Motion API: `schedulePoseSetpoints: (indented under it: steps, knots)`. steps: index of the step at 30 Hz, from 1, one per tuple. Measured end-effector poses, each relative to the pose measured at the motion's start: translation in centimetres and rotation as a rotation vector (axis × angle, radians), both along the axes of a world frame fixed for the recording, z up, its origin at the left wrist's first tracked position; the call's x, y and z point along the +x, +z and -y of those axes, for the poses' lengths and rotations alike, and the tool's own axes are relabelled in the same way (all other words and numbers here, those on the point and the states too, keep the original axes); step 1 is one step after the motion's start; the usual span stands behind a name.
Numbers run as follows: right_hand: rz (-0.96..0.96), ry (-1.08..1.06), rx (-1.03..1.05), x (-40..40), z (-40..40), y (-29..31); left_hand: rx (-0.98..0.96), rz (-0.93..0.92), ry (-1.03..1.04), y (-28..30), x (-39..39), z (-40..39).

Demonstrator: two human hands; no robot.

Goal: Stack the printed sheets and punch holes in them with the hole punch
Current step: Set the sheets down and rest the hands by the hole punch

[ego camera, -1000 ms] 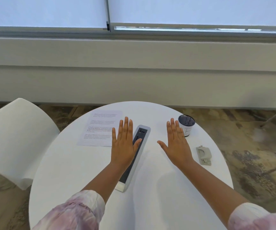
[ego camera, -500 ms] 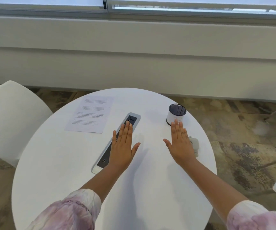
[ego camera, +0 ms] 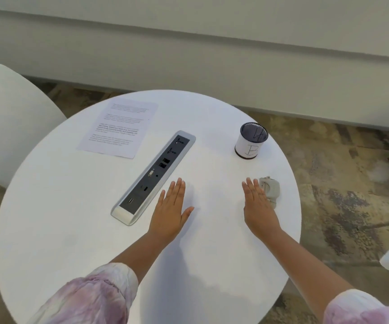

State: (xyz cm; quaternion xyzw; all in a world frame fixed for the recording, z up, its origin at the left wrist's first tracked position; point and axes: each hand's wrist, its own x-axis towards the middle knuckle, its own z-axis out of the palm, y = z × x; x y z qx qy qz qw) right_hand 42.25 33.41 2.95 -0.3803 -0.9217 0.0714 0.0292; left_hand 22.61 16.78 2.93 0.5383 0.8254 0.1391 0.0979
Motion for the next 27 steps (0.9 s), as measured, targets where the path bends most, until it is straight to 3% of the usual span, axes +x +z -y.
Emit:
schedulePoseSetpoints:
  steps: [5, 10, 19, 27]
  knots:
    - [0.089, 0.027, -0.203, 0.7, -0.2, -2.2, -0.077, 0.019, 0.038, -2.4, 0.5, 0.3]
    - [0.136, 0.073, -0.201, 0.5, -0.4, -3.6, -0.15, 0.014, 0.085, -4.6, 0.3, 0.4]
    - [-0.197, -0.133, -0.175, -2.4, -0.4, -2.7, -0.145, -0.064, 0.13, -5.6, -0.3, -1.3]
    - [-0.24, -0.167, -0.274, -4.6, -1.5, -2.1, -0.124, -0.092, 0.153, -5.7, -0.2, -1.3]
